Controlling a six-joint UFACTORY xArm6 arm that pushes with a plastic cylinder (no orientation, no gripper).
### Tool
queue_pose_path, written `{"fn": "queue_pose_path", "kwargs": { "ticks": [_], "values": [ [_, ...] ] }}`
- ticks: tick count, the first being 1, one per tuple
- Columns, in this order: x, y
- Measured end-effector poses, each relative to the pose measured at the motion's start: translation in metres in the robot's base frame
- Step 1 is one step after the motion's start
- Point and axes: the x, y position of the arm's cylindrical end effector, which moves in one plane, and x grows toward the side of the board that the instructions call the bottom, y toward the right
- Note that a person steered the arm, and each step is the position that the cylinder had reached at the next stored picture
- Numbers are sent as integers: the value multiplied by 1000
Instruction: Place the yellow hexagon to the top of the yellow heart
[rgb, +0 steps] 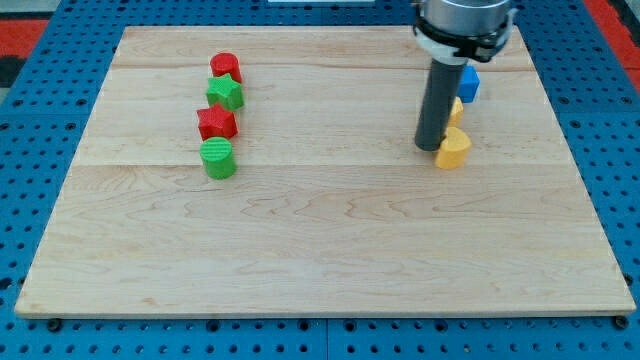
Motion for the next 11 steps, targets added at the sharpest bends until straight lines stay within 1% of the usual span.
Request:
{"fn": "queue_pose_path", "kwargs": {
  "ticks": [1,2,3,4,5,7,8,9,10,11],
  "values": [
    [14,12],
    [16,-18],
    [-2,-51],
    [-33,-50],
    [-41,-53],
    [-75,-29],
    [-72,3],
    [-43,11],
    [-40,-8],
    [-20,-13]
  ]
}}
